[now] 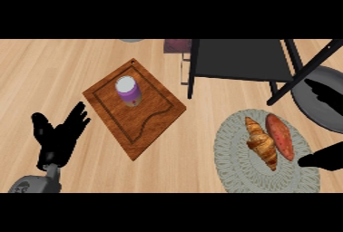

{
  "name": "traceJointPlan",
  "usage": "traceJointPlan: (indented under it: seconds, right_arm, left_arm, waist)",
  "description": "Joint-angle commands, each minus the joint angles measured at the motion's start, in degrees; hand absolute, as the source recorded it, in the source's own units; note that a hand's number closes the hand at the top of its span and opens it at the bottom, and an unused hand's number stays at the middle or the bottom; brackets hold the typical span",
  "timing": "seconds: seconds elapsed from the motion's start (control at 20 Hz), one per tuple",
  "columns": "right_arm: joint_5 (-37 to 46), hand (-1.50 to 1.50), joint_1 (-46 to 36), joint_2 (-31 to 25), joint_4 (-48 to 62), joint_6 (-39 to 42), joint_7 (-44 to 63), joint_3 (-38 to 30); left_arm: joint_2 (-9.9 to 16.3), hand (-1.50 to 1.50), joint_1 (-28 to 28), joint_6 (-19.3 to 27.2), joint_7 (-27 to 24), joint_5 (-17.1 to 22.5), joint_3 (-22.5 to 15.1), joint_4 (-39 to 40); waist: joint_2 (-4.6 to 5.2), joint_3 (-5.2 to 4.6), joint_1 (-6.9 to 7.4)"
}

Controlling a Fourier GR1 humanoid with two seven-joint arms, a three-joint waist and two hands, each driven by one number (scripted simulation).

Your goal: Pick the croissant from the placemat and place it in the tiered shelf

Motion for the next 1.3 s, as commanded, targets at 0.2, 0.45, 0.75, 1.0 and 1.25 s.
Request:
traceJointPlan:
  seconds: [0.2, 0.45, 0.75, 1.0, 1.25]
  right_arm:
    - [8.12, -1.50, -4.32, 4.51, 2.66, 1.71, 5.72, 6.82]
    - [12.67, -1.50, -7.93, 7.95, 3.13, 2.25, 14.11, 11.01]
    - [18.15, -1.50, -1.83, 10.03, -1.51, 1.97, 14.21, 9.63]
    - [24.03, -1.50, -0.84, 13.88, 3.29, 0.45, 10.50, 10.95]
    - [27.86, -1.50, -0.63, 16.45, 5.78, 0.21, 9.70, 11.94]
  left_arm:
    - [1.70, 0.00, 4.47, -2.52, 5.30, 1.16, 1.11, -4.11]
    - [-2.10, 0.00, -0.57, 0.29, 3.50, -3.02, 0.05, 2.51]
    - [-2.83, 0.00, -0.64, -0.99, 4.18, -3.03, 2.42, 2.38]
    - [-0.86, 0.00, 2.44, -4.91, 2.07, -2.29, 5.20, 0.93]
    - [-3.58, 0.00, 3.41, -1.85, 5.69, -4.80, 2.89, -3.34]
  waist:
    - [0.38, -0.32, 0.47]
    - [0.54, -0.37, -0.01]
    - [0.41, -0.35, -0.48]
    - [0.42, -0.35, -0.23]
    - [0.41, -0.32, -0.06]
